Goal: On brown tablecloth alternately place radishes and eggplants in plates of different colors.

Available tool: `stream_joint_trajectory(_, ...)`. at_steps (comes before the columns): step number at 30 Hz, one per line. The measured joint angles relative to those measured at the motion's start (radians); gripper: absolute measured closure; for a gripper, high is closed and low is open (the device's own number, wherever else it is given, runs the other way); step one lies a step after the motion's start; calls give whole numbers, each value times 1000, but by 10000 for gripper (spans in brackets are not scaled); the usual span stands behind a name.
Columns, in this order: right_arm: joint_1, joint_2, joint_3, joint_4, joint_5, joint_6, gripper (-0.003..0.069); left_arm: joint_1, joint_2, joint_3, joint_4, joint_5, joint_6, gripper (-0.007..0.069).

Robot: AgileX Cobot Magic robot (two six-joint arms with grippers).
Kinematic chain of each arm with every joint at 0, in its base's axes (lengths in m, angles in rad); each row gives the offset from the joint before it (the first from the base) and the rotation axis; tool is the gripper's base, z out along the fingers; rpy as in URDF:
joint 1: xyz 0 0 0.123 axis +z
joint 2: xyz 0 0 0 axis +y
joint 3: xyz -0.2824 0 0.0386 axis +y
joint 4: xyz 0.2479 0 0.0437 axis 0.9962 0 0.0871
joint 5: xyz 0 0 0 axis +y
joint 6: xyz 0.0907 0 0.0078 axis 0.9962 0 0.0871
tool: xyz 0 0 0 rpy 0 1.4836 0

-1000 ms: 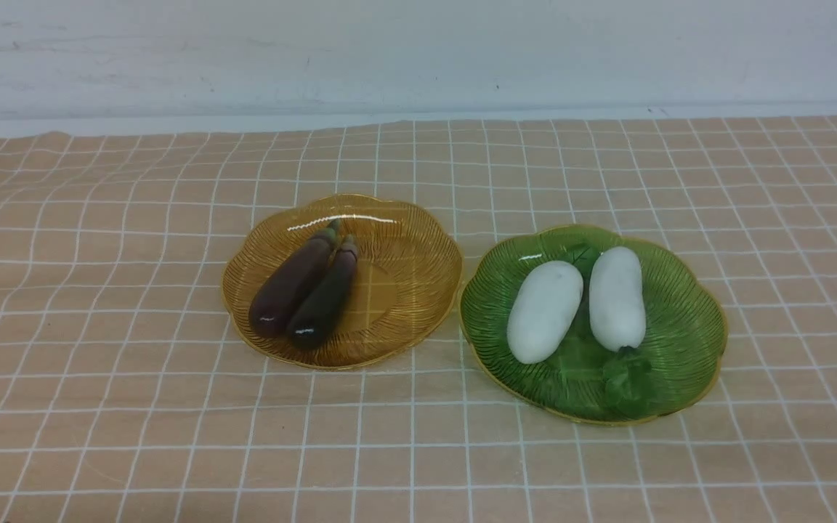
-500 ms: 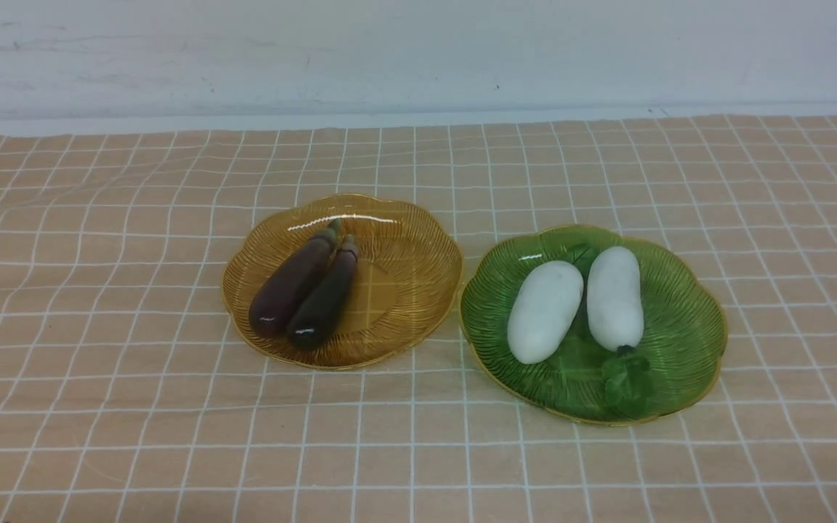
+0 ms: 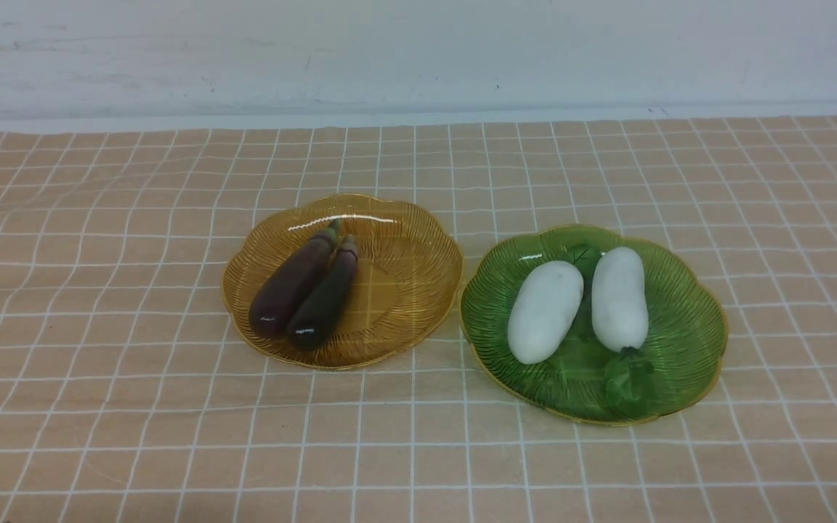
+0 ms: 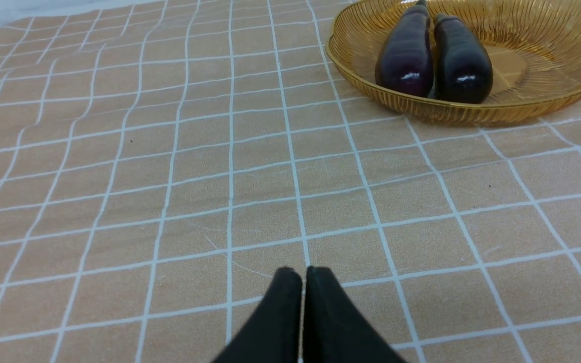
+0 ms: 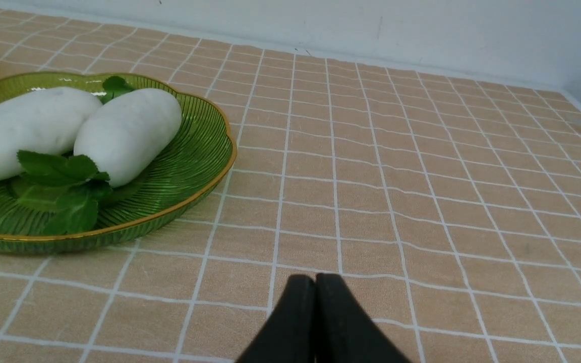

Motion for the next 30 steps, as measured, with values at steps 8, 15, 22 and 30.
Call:
stream_joint_trajectory(8,0,0,-1,0,3,1,674,0,0,0,0,0,0,628)
stream_joint_trajectory(15,0,0,-1,0,3,15,674,0,0,0,0,0,0,628)
stream_joint_trajectory(22,0,0,-1,0,4,21,674,0,0,0,0,0,0,628)
stream_joint_trajectory(30,0,0,-1,-1,4,21,674,0,0,0,0,0,0,628)
